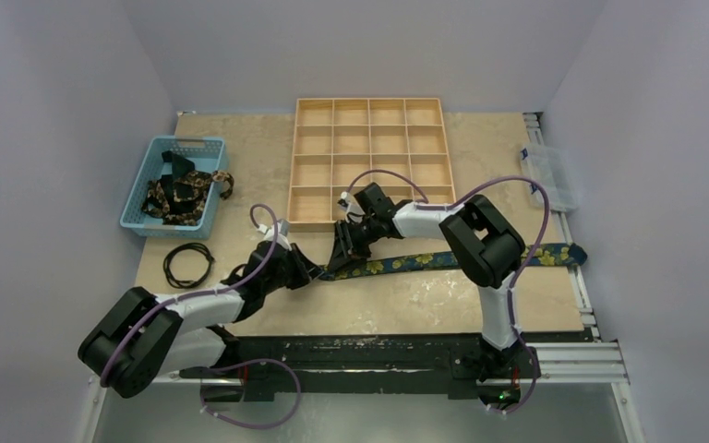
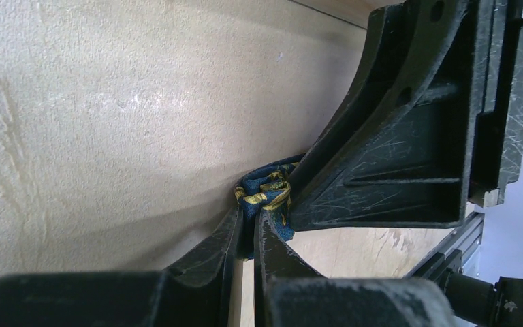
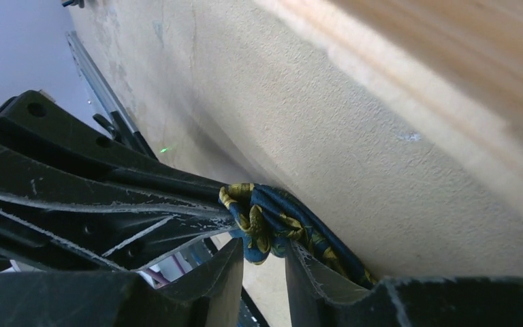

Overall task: Roll the ties
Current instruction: Roll the tie at the center of the board.

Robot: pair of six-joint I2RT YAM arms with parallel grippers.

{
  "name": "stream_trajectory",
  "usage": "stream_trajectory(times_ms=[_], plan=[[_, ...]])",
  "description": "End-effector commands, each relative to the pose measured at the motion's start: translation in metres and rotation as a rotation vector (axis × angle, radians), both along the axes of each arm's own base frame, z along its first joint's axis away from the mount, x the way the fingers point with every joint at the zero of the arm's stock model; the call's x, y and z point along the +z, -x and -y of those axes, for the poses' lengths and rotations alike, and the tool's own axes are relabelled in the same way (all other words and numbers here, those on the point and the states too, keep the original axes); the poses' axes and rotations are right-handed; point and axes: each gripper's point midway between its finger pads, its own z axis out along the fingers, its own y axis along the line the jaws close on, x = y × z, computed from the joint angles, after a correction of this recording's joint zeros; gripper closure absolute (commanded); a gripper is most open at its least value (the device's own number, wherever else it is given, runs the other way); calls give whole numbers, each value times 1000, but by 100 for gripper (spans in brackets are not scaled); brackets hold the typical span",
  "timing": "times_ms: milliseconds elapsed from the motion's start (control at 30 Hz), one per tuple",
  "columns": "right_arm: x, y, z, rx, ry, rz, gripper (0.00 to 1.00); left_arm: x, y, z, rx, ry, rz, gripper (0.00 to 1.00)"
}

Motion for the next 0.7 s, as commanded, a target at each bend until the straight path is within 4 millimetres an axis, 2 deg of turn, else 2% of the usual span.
stream_trajectory(times_ms=[0, 67, 167, 267, 433, 667], plan=[[7, -5, -12, 19, -40, 16, 72, 15, -11, 9, -13, 14, 53, 100], [4, -4, -11, 21, -36, 15, 80, 16, -11, 9, -14, 17, 55, 100], [4, -3, -10, 25, -38, 19, 100, 16, -11, 8, -10, 18, 56, 100], [0, -2, -3, 24, -9, 27, 100, 17, -10, 7, -3, 23, 64, 98], [-24, 2, 14, 10, 72, 3, 100, 24, -11, -2, 37, 30, 114, 73], [-46, 1, 30, -9, 161, 2, 100, 19, -5, -6, 34, 29, 115, 58]])
